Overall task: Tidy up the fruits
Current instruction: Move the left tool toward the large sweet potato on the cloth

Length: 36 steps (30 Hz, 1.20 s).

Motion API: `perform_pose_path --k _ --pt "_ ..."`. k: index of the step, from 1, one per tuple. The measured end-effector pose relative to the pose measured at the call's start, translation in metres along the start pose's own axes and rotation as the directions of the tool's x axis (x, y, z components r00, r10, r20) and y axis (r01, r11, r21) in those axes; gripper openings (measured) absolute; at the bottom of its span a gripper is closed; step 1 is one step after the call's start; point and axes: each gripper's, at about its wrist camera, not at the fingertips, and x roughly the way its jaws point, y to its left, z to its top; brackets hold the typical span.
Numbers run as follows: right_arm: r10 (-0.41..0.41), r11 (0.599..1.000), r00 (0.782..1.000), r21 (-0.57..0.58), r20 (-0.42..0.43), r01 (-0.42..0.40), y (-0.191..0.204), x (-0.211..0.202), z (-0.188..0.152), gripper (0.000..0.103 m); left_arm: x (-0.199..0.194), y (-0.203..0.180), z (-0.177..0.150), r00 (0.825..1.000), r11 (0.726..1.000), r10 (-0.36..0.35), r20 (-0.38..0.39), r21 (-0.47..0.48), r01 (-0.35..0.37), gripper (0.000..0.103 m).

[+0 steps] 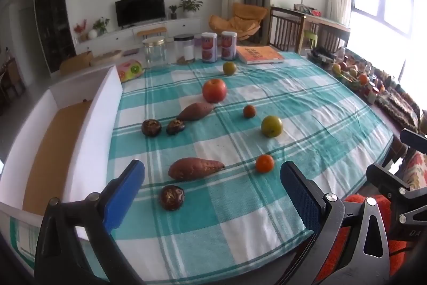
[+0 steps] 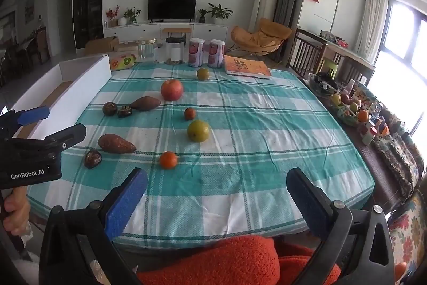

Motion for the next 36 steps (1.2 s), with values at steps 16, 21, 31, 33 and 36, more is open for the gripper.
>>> perform_pose_path --k 16,21,31,33,36 --pt "0.089 0.993 0.996 0.074 -0.022 -0.087 0.028 0.024 -0.02 0.103 0.016 0.015 -0.017 0.997 0.997 -0.007 -0.08 -0.081 0.0 0.102" --pt "0.076 0.987 0.997 0.144 -0.027 -0.071 0.011 0.025 -0.023 0.103 0.018 0.012 -0.022 0.996 0.996 0.0 -0.092 -0.084 -0.008 0.102" --pt "0.078 0.985 0.995 0.159 -0.056 -0.068 0.015 0.039 -0.025 0.103 0.035 0.019 -0.035 0.988 0.996 0.015 -0.155 -0.086 -0.029 0.102" --pt "0.086 0.985 0.994 0.156 -0.066 -0.075 0.017 0.042 -0.027 0.103 0.038 0.02 -0.036 0.986 0.996 0.028 -0.165 -0.082 -0.042 0.102" --pt "0.092 0.985 0.993 0.153 -0.072 -0.08 0.02 0.046 -0.03 0.103 0.042 0.023 -0.038 0.983 0.995 0.043 -0.179 -0.081 -0.058 0.102"
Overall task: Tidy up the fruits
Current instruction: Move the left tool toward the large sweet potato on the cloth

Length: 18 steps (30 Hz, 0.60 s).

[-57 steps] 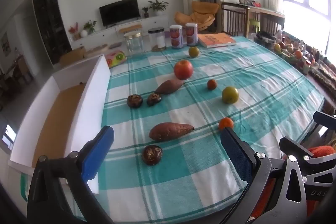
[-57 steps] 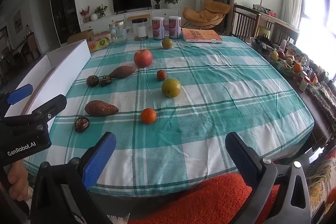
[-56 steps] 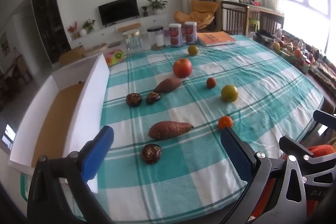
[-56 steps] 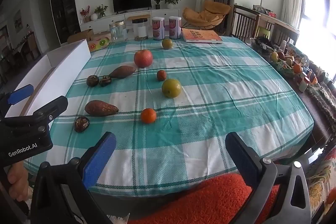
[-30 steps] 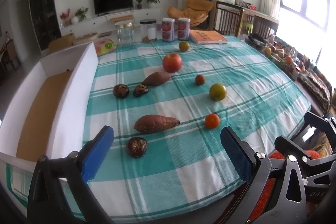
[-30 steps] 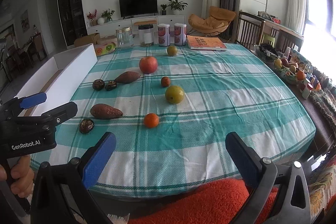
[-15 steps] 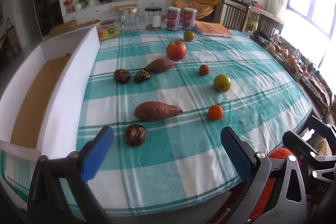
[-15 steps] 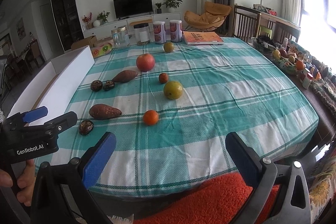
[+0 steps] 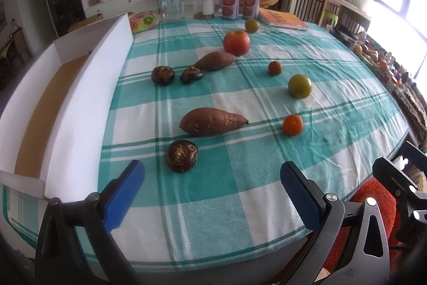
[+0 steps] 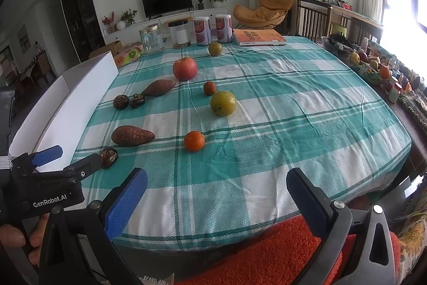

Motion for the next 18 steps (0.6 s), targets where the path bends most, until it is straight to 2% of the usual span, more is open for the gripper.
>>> perform_pose_path --k 7,18 --pt "-0.002 1.0 1.0 -0.011 0.003 0.002 0.004 0.003 -0.004 0.103 0.005 0.006 -0.005 0.999 1.0 0.031 -0.018 -0.001 -0.031 0.102" --pt "-0.012 1.0 1.0 -0.01 0.008 0.012 0.001 0.011 -0.008 0.103 0.01 0.003 -0.008 0.996 0.995 0.092 -0.013 0.047 -0.091 0.102"
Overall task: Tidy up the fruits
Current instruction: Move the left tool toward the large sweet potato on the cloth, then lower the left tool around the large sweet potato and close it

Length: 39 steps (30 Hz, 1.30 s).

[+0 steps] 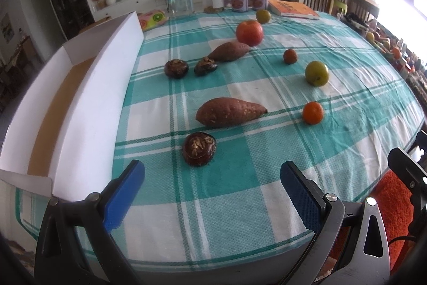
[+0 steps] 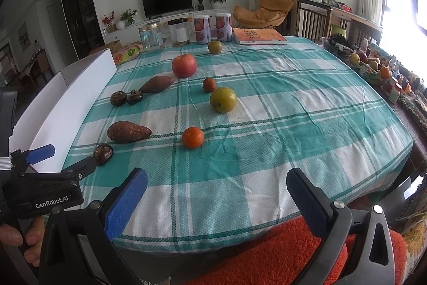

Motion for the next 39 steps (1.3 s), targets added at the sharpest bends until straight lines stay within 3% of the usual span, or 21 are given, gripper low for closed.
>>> perform_pose_path --k 2,4,5,7,8,9,10,11,12,14,16,18,21,26,39 --pt "-0.012 0.999 1.0 -0.052 -0.018 0.011 -0.001 0.001 0.005 0.103 0.0 0.0 0.0 1.0 1.0 0.004 0.0 0.004 -0.004 0.102" --pt "-0.15 0.969 0.988 -0.201 -0.022 0.143 -0.001 -0.005 0.018 0.103 0.001 0.002 0.0 1.0 1.0 0.003 0.0 0.0 -0.003 0.102" --pt "-0.291 0.91 0.957 -0.305 0.014 0.281 -0.002 -0.012 0.025 0.103 0.002 0.002 0.0 1.0 1.0 0.002 0.0 -0.002 -0.002 0.102" --pt "-0.521 0.727 0.841 -0.44 0.145 0.527 -0.006 -0.027 0.037 0.103 0.005 0.001 0.0 1.0 1.0 -0.001 -0.006 -0.006 0.001 0.102" --pt "-0.567 0.677 0.806 -0.462 0.17 0.574 -0.011 -0.032 0.044 0.103 0.008 0.0 -0.001 1.0 1.0 -0.003 -0.012 -0.009 0.003 0.102" --pt "-0.578 0.67 0.801 -0.47 0.156 0.575 -0.016 -0.035 0.049 0.103 0.011 -0.001 -0.001 1.0 1.0 -0.006 -0.022 -0.011 0.006 0.102" --pt "-0.556 0.7 0.822 -0.464 0.124 0.543 -0.021 -0.036 0.052 0.103 0.014 -0.003 -0.001 0.999 1.0 -0.01 -0.031 -0.012 0.01 0.102" --pt "-0.503 0.753 0.859 -0.441 0.092 0.488 -0.025 -0.036 0.053 0.103 0.016 -0.005 -0.002 0.999 1.0 -0.014 -0.038 -0.012 0.013 0.102" --pt "-0.43 0.817 0.901 -0.401 0.057 0.415 -0.028 -0.032 0.051 0.103 0.017 -0.006 -0.003 0.999 1.0 -0.015 -0.042 -0.011 0.014 0.102" --pt "-0.272 0.921 0.962 -0.292 -0.015 0.256 -0.032 -0.019 0.038 0.103 0.018 -0.009 -0.004 0.999 1.0 -0.009 -0.043 0.001 0.009 0.102" --pt "-0.127 0.981 0.991 -0.156 -0.044 0.119 -0.035 -0.004 0.022 0.103 0.018 -0.011 -0.005 0.999 1.0 0.002 -0.039 0.013 -0.002 0.102" --pt "-0.037 0.998 0.998 -0.046 -0.052 0.035 -0.036 0.009 0.007 0.103 0.018 -0.01 -0.005 0.999 1.0 0.011 -0.034 0.016 -0.01 0.102" --pt "0.005 1.0 0.999 0.003 -0.037 -0.005 -0.027 0.022 -0.007 0.103 0.019 -0.008 -0.005 0.999 1.0 0.018 -0.03 0.013 -0.017 0.102" --pt "0.021 1.0 1.0 -0.017 0.021 -0.02 -0.01 0.024 -0.014 0.103 0.025 -0.007 -0.006 0.999 0.999 0.03 -0.036 0.013 -0.029 0.102" --pt "0.0 1.0 1.0 -0.01 0.019 0.001 -0.007 0.032 -0.023 0.103 0.05 -0.004 -0.016 0.995 1.0 0.011 -0.096 -0.011 -0.012 0.102"
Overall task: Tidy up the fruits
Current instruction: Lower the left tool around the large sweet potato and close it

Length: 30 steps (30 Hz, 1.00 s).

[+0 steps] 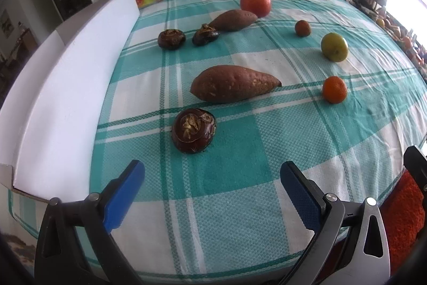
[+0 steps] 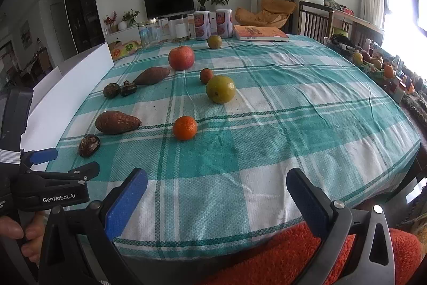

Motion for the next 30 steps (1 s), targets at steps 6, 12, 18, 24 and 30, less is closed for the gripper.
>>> perform_pose_path --k 6,12,18,24,30 --pt "-0.01 1.0 1.0 -0.014 0.004 0.01 0.003 0.0 -0.002 0.103 0.019 0.008 -0.008 0.998 0.999 -0.032 -0.058 -0.038 0.03 0.102" --pt "0.015 1.0 1.0 0.02 -0.012 -0.015 -0.004 0.004 -0.003 0.103 0.025 0.01 -0.011 0.997 0.998 -0.04 -0.068 -0.054 0.036 0.103" --pt "0.029 0.999 0.999 0.043 -0.024 -0.028 -0.008 0.007 -0.003 0.103 0.026 0.012 -0.012 0.998 0.997 -0.048 -0.051 -0.061 0.045 0.103" --pt "0.026 0.999 0.999 0.036 -0.026 -0.025 -0.008 0.007 -0.003 0.103 0.027 0.012 -0.011 0.998 0.997 -0.047 -0.046 -0.061 0.045 0.103" --pt "0.024 0.999 0.999 0.036 -0.027 -0.023 -0.007 0.008 -0.004 0.103 0.027 0.012 -0.011 0.998 0.997 -0.048 -0.046 -0.061 0.045 0.103"
